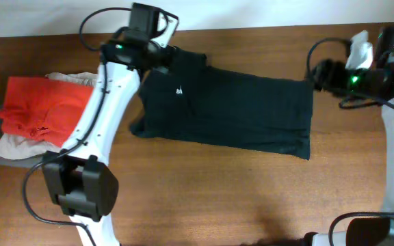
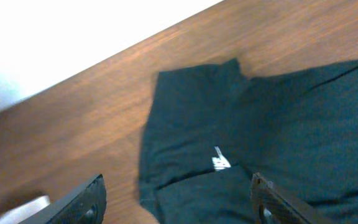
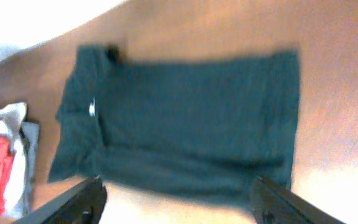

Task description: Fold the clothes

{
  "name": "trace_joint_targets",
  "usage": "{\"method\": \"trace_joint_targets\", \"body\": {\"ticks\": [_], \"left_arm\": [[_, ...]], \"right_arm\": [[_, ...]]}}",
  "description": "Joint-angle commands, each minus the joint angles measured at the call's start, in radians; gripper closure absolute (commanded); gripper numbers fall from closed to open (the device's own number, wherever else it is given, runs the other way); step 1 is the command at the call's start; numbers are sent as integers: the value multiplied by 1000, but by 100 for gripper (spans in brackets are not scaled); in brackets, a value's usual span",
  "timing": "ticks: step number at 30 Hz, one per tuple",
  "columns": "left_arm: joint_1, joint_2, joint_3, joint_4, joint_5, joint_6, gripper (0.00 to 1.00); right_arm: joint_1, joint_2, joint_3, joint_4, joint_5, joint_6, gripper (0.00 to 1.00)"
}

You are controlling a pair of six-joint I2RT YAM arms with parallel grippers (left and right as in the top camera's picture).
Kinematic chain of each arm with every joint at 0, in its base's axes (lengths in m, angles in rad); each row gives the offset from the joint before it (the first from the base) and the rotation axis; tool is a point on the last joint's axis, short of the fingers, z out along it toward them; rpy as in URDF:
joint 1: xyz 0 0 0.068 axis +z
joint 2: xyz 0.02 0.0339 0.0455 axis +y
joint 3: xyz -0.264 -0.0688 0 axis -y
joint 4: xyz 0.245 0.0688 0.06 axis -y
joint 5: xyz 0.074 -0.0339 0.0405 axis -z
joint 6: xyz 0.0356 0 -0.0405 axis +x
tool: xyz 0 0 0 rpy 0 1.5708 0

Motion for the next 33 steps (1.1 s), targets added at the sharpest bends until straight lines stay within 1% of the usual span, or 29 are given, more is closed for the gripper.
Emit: {"method": "trace_joint_targets", "body": {"ticks": [1, 3, 5, 7, 11, 12, 14, 16, 17, 19, 23, 24, 25, 26, 28, 30, 32, 33], "left_arm": [[65, -8, 8, -36, 205, -70, 26], [86, -8, 8, -78, 224, -70, 26], [95, -8, 8, -143, 223, -69, 26], [95, -8, 8, -184, 222, -49, 24], [95, -7, 8, -179, 224, -33, 23], [93, -7, 8, -187, 224, -33, 23], [91, -7, 8, -202, 223, -33, 23], [89, -7, 8, -231, 223, -32, 22], [89, -7, 8, -244, 223, -32, 23], [89, -7, 8, -267, 223, -33, 22], [89, -7, 8, -295, 223, -33, 21], [89, -7, 8, -296, 222, -32, 17], [89, -7, 8, -295, 219, -32, 13], [89, -7, 8, -283, 203, -32, 13], [89, -5, 8, -274, 203, -32, 13], [89, 3, 8, -284, 204, -33, 23], [89, 14, 8, -323, 204, -33, 32], [89, 19, 8, -356, 204, -41, 34]], "right_arm": [[-6, 40, 37, 56, 41, 10, 19], [-6, 61, 37, 43, 43, 9, 19], [-6, 93, 37, -14, 49, 9, 19], [-7, 139, 37, -23, 85, 10, 11], [-23, 206, 37, -3, 27, 9, 10], [-26, 232, 37, -25, -4, 8, 10], [-26, 259, 37, -55, -8, -3, 10], [-26, 274, 37, -112, -6, -53, 10], [-24, 274, 37, -128, -7, -60, 9], [-24, 272, 37, -143, -34, -70, 2], [-24, 272, 36, -156, -80, -70, 1], [-24, 272, 36, -153, -84, -69, 1], [-24, 272, 36, -150, -83, -47, 1], [-26, 274, 36, -143, -68, 23, 1], [-26, 276, 36, -134, -24, 80, 1], [-25, 281, 36, -132, -12, 93, 0], [-17, 283, 36, -157, -3, 84, 7], [-13, 283, 36, -175, 20, 84, 11]]}}
